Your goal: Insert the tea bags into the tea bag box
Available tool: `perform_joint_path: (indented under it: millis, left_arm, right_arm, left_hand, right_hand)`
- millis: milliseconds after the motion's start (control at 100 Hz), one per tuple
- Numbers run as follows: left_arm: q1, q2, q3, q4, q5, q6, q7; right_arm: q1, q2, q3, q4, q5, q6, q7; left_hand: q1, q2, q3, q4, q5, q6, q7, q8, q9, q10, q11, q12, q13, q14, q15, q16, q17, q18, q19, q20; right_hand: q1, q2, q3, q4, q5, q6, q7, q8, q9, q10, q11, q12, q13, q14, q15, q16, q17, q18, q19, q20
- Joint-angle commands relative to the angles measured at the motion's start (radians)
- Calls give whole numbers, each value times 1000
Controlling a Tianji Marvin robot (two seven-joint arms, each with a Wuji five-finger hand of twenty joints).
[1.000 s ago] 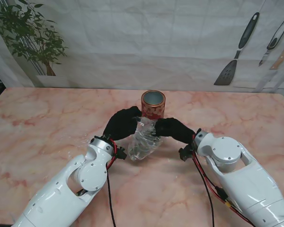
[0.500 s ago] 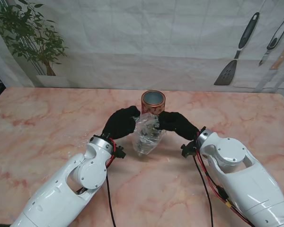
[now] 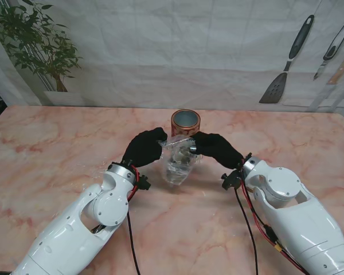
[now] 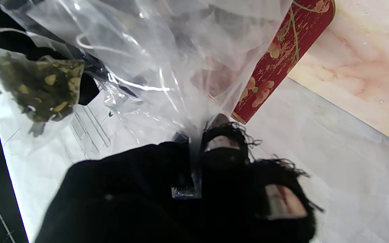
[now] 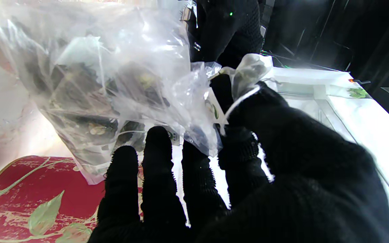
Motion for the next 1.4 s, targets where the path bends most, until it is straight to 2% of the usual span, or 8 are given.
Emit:
perform_joint_path:
  millis: [0, 460, 820, 1390]
  left_arm:
    - [-4, -2, -3, 4, -7, -1, -13]
    - [37, -7, -46, -14, -23, 0, 17]
    - [32, -11, -59, 0, -46, 32, 19]
    - [82, -11, -126, -58, -48, 58, 34]
  right_arm:
    - [2, -7, -6, 6, -1, -20, 5]
    - [-23, -25, 10, -5, 32, -28, -65]
    - [-33, -31, 29, -20, 70, -48, -74]
    - [-10, -31, 34, -66, 12, -34, -132]
  left_hand:
    - [131, 16, 119, -18, 2, 1, 3, 14, 27, -28, 31, 14, 54, 86, 66, 8, -15, -363, 218, 1]
    - [132, 13, 121, -19, 5, 5, 0, 13, 28, -25, 30, 14, 55, 83, 68, 9, -15, -363, 218, 1]
    - [133, 12, 121, -21, 4, 6, -1, 13, 27, -24, 29, 15, 54, 84, 68, 9, -15, -363, 218, 1]
    - [135, 8, 124, -26, 7, 11, -4, 12, 29, -21, 28, 15, 54, 88, 68, 10, -15, -363, 218, 1]
  right_hand:
    - [5, 9, -10, 9, 1, -97, 14, -15, -32, -45, -18, -16, -27, -35, -12, -4, -10, -45, -27, 18]
    - [4, 4, -7, 19, -2, -112, 27, -23, -31, -42, -23, -17, -28, -38, -5, 3, -5, -52, -52, 42]
    - [3, 1, -3, 21, -1, -113, 31, -29, -27, -44, -26, -18, -28, -37, -9, 3, -2, -51, -71, 59]
    - [12, 3, -5, 17, -1, -101, 29, -26, -12, -39, -18, -9, -15, -34, 1, 8, 10, -54, -75, 79]
